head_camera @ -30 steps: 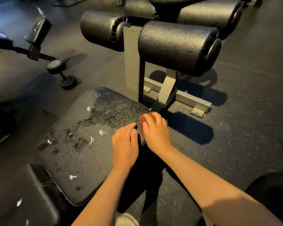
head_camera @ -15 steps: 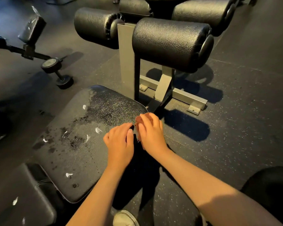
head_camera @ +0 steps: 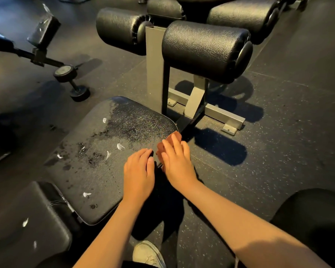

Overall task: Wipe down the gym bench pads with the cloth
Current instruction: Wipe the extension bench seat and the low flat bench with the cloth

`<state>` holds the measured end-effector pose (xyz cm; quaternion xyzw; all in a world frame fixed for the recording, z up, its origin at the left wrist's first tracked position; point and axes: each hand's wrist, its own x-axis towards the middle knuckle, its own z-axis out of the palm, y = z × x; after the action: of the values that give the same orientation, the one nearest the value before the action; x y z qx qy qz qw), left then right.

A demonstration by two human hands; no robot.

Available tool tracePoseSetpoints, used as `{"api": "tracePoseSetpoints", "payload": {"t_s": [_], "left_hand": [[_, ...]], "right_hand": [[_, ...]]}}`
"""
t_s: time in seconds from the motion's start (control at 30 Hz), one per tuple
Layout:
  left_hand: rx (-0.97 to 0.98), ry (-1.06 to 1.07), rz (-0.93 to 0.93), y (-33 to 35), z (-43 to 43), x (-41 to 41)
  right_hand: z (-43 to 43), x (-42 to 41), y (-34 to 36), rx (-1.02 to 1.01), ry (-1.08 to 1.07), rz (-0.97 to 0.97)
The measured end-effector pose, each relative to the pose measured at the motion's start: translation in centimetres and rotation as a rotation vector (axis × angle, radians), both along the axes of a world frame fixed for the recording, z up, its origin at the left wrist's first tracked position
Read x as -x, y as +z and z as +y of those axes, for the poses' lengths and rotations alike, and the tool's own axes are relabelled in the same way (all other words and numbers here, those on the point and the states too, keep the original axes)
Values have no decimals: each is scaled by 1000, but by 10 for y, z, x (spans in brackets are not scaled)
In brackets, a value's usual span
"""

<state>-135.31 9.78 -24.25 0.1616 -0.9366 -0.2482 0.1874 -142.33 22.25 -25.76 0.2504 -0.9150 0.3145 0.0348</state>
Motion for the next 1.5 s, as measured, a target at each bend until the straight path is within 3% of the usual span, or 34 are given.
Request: {"api": "tracePoseSetpoints", "payload": {"t_s": [0.13,0.33,0.53,0.7,0.9,1.1,1.3,1.5], "left_hand": [[10,49,-19,-6,0,3],[15,37,-59,-15,-6,11],[-47,52,-9,-10,-3,9],[-118,66,2,-14,-5,11],[-136,74,14,-6,-2,7],[-105,71,21,-10,-3,8],[-114,92,4,-6,-1,9],[-32,164,-55,3,7,15]], "right_hand": [[-12,17,14,-58,12,11],[-1,14,15,-128,247,168],[-25,23,27,-106,116,68],[-10,18,26,-94,270,134],[-27,31,27,-119,119,96],[-1,5,1,3,242,141],[-22,56,22,123,-74,-101],[-15,6,-2,3,-17,54]]}}
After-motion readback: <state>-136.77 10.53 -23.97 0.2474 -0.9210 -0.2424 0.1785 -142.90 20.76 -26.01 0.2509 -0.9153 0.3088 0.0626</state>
